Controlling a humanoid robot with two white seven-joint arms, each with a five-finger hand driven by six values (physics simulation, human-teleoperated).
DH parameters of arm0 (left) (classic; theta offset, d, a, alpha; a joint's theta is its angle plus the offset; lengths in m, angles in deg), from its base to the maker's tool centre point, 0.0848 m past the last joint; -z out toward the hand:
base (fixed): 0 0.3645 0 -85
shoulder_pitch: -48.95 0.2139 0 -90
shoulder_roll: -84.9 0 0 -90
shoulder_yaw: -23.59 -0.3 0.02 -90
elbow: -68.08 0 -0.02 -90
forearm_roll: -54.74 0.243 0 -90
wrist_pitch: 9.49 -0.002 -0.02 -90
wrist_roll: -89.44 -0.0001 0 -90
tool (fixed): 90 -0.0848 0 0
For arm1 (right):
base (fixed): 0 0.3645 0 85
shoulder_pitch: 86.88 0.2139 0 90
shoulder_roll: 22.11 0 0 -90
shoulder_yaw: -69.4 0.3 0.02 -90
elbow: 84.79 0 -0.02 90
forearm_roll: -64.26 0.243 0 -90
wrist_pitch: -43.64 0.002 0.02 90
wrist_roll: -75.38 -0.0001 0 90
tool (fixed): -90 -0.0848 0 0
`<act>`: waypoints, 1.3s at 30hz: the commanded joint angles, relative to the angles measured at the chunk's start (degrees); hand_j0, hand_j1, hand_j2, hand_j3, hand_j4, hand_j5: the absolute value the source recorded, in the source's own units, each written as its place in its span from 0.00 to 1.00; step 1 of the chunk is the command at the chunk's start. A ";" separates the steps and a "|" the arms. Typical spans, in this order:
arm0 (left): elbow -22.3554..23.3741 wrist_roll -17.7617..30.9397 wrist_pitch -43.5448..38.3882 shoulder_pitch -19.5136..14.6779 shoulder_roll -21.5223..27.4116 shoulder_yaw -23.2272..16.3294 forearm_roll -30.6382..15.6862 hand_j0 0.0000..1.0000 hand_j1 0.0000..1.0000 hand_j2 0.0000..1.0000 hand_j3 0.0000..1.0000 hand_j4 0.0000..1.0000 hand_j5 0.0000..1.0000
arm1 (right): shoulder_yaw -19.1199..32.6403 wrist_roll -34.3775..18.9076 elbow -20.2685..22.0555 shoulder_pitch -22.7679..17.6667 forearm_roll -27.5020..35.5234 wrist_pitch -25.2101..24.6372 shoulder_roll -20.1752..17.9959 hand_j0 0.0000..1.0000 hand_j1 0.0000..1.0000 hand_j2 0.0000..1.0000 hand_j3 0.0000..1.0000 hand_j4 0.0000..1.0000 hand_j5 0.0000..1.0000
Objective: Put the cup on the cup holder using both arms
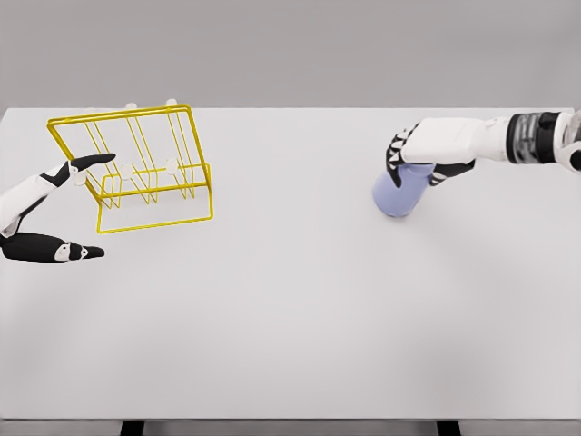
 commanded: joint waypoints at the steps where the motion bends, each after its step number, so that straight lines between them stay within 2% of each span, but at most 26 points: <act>1: 0.04 -0.09 -0.06 0.00 0.08 0.00 -0.40 1.00 1.00 1.00 1.00 1.00 1.00 | 0.40 0.04 1.28 0.00 0.46 -0.16 0.55 0.41 0.41 0.41 0.41 0.41 0.41; 2: -0.04 -0.09 -0.06 0.00 0.08 0.00 -0.40 1.00 1.00 1.00 1.00 1.00 1.00 | 2.25 0.04 1.98 -0.09 0.54 -0.16 0.82 0.41 0.41 0.41 0.41 0.41 0.41; 7: -0.05 -0.09 -0.06 0.00 0.08 0.00 -0.40 1.00 1.00 1.00 1.00 1.00 1.00 | 3.65 0.04 8.04 -0.09 0.54 -0.16 1.52 0.43 0.43 0.43 0.43 0.43 0.43; 12: 0.04 -0.09 -0.06 0.00 0.08 0.00 -0.40 1.00 1.00 1.00 1.00 1.00 1.00 | 3.31 0.04 15.43 -0.97 0.72 -0.16 4.07 0.44 0.44 0.44 0.44 0.44 0.44; 14: -0.05 -0.09 -0.06 0.00 0.08 0.00 -0.40 1.00 1.00 1.00 1.00 1.00 1.00 | 3.04 0.04 16.75 -1.05 0.81 -0.16 5.13 0.44 0.44 0.44 0.44 0.44 0.44; 21: -0.05 -0.09 -0.06 0.00 0.08 0.00 -0.40 1.00 1.00 1.00 1.00 1.00 1.00 | -0.47 0.04 17.01 -1.49 0.46 -0.16 12.60 0.44 0.44 0.44 0.44 0.44 0.44; 28: -0.05 -0.09 -0.06 0.09 0.08 0.00 -0.48 1.00 1.00 1.00 1.00 1.00 1.00 | -3.90 0.04 16.40 -1.23 -0.42 -0.16 16.38 0.44 0.44 0.44 0.44 0.44 0.44; 35: -0.05 -0.09 -0.06 0.09 0.08 0.00 -0.40 1.00 1.00 1.00 1.00 1.00 1.00 | -7.24 0.04 14.12 -0.88 -5.52 -0.16 19.80 0.44 0.44 0.44 0.44 0.44 0.44; 39: -0.05 -0.09 -0.06 0.09 0.08 0.00 -0.40 1.00 1.00 1.00 1.00 1.00 1.00 | -8.12 0.04 13.85 -0.70 -5.78 -0.16 20.07 0.44 0.44 0.44 0.44 0.44 0.44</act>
